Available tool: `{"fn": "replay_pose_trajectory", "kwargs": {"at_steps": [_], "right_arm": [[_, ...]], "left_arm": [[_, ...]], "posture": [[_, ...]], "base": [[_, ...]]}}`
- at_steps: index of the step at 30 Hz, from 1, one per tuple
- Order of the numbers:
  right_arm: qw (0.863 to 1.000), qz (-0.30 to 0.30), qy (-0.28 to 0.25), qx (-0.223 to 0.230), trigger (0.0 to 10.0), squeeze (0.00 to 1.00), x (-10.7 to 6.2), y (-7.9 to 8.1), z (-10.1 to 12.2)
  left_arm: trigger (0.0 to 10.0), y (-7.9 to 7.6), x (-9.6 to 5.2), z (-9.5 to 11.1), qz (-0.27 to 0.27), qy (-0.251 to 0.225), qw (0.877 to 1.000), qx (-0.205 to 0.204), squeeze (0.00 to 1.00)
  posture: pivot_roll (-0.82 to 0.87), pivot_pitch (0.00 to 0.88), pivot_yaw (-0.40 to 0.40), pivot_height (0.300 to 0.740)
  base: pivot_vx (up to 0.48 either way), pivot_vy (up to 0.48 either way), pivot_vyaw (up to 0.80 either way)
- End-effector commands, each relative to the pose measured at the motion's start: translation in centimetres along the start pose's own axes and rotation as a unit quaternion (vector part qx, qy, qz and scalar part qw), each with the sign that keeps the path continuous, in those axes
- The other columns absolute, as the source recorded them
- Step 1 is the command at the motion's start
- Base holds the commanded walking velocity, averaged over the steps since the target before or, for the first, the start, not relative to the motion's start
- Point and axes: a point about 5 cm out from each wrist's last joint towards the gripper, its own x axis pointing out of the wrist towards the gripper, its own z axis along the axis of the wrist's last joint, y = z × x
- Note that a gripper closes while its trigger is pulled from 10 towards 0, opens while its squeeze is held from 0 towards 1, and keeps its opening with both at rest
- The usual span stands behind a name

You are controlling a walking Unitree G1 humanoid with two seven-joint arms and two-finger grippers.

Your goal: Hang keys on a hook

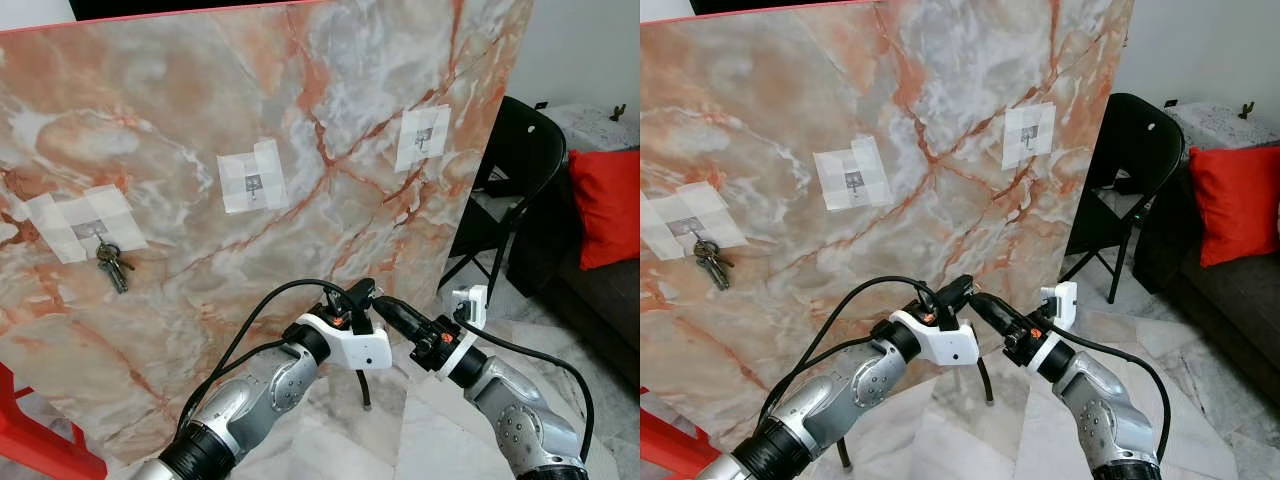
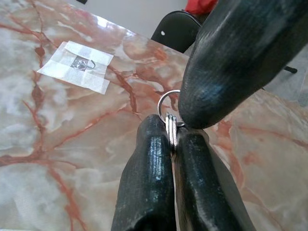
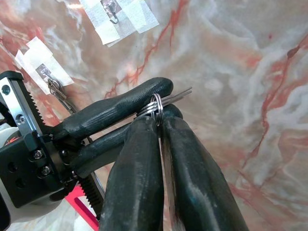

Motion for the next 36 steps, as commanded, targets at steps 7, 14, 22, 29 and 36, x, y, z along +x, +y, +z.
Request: {"fn": "replay_pose_trajectory", "kwargs": {"at_steps": [7,14,22,29,36], "right_arm": [[1.0,-0.001,-0.005,-0.006,10.0,0.0,0.26,-0.11,0.29],[1.0,0.007,-0.011,0.0,0.0,0.0,0.35,-0.02,0.35],[1.0,0.007,-0.012,0.001,0.0,0.0,0.34,-0.05,0.38],[1.0,-0.007,-0.015,0.002,0.0,0.0,0.11,-0.46,0.46],[1.0,-0.017,-0.013,0.001,0.0,0.0,-0.09,-0.78,0.37]], "left_arm": [[10.0,0.02,0.08,0.89,0.005,-0.022,1.0,0.002,0.0],[10.0,-0.26,-0.03,0.85,-0.002,-0.023,1.0,0.005,0.0],[10.0,-0.5,-0.1,0.85,-0.009,-0.023,1.0,0.009,0.0],[10.0,-0.39,-0.1,0.86,-0.006,-0.025,1.0,0.009,0.0],[10.0,-0.26,-0.14,0.7,-0.002,-0.023,1.0,0.008,0.0]], "posture": [[0.07,0.0,-0.058,0.74],[0.07,0.0,-0.06,0.74],[0.07,0.0,-0.06,0.74],[0.07,0.0,-0.06,0.74],[0.07,0.0,-0.061,0.74]], "base": [[0.0,0.0,0.0],[0.0,0.0,0.0],[0.0,0.0,0.0],[0.0,0.0,0.0],[0.0,0.0,0.0]]}}
